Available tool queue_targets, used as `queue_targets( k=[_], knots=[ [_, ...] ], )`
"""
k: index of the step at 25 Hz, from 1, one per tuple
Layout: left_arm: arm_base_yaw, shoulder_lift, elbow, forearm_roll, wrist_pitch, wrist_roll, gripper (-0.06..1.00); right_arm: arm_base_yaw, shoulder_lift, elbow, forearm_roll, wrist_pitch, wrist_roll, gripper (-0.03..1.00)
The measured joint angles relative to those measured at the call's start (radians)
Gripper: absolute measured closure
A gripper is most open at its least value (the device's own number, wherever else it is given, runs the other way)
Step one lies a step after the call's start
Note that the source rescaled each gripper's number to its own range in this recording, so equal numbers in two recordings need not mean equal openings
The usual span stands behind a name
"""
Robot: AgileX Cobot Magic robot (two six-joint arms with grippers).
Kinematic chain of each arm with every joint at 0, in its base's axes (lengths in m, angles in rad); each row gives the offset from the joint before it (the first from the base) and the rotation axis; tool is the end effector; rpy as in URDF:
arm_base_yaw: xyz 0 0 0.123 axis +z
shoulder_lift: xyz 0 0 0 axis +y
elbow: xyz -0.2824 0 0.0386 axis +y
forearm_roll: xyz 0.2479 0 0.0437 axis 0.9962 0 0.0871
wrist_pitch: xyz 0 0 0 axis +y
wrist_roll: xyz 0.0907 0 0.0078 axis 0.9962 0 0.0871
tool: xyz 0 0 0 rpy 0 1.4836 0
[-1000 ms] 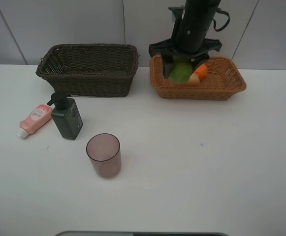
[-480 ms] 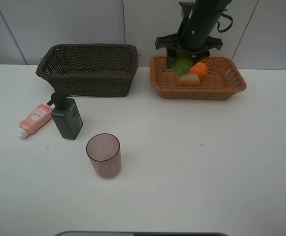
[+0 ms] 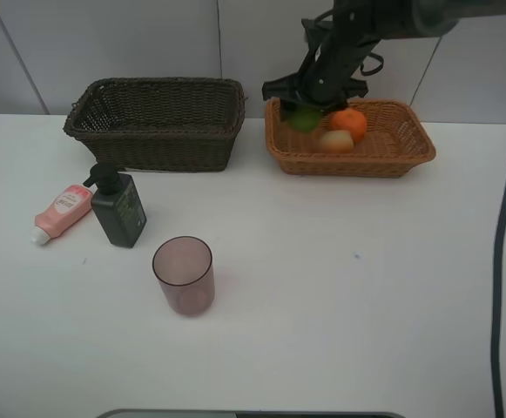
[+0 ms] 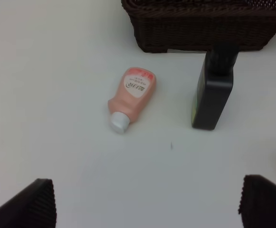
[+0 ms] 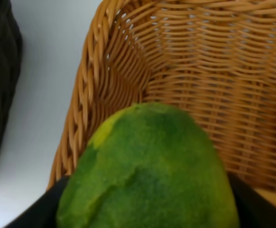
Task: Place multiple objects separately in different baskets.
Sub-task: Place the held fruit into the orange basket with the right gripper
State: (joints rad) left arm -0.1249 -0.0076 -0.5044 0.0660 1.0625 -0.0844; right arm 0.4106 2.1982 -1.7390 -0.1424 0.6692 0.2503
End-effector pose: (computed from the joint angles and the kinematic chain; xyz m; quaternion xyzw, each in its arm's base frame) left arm -0.0060 0.0060 0.2783 0.0157 0.8500 -0.0221 0.5262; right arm 0.4476 0.1861 0.1802 -0.1192 0.9562 0.0306 0.2655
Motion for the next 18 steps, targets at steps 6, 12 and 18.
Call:
queue_targets(
  k=[6, 12, 18],
  knots=[
    [0.000, 0.000, 0.000, 0.000, 0.000, 0.000, -0.05, 0.000, 0.046, 0.000, -0.050, -0.084, 0.000, 0.96],
    [0.000, 0.000, 0.000, 0.000, 0.000, 0.000, -0.05, 0.000, 0.054, 0.000, -0.086, -0.112, 0.070, 0.96],
    [0.000, 0.000, 0.000, 0.000, 0.000, 0.000, -0.05, 0.000, 0.054, 0.000, -0.097, -0.116, 0.086, 0.77]
  ],
)
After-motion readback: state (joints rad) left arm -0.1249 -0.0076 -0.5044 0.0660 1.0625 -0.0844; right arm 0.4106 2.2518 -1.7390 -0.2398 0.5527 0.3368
